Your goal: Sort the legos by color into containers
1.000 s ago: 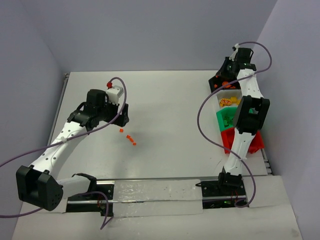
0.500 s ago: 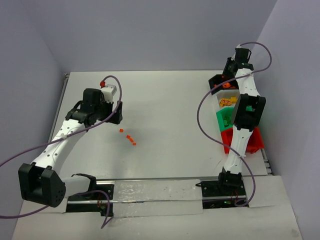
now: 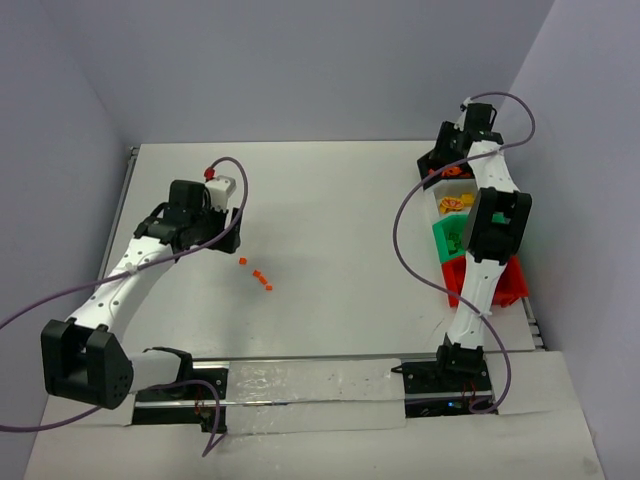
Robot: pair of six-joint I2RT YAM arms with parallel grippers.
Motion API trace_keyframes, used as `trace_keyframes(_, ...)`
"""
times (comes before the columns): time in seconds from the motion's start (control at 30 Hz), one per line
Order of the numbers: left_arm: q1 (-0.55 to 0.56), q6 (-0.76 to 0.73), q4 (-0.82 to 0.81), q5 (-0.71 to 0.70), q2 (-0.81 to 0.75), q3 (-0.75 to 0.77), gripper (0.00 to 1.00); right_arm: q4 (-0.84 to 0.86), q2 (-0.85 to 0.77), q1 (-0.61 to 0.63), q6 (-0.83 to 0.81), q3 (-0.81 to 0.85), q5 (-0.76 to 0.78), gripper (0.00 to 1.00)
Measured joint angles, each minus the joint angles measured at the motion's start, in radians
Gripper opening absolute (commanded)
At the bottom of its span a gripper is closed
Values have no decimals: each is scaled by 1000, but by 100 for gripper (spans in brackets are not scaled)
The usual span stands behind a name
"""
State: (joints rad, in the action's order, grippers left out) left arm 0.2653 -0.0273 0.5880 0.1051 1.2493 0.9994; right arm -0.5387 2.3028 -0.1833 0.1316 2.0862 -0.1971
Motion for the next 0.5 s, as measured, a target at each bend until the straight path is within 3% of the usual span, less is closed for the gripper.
trace_keyframes(0.03, 0, -4, 0, 0, 5, -2, 66, 2, -21, 6, 0, -31, -13, 60)
trace_keyframes(0.13, 0, -15, -1, 0, 37, -6, 60, 0, -96, 39, 0, -125, -56, 61)
trace_keyframes(0.5, 1, -28, -5, 20, 203, -24, 71, 29, -368, 230, 5, -363, -182, 61)
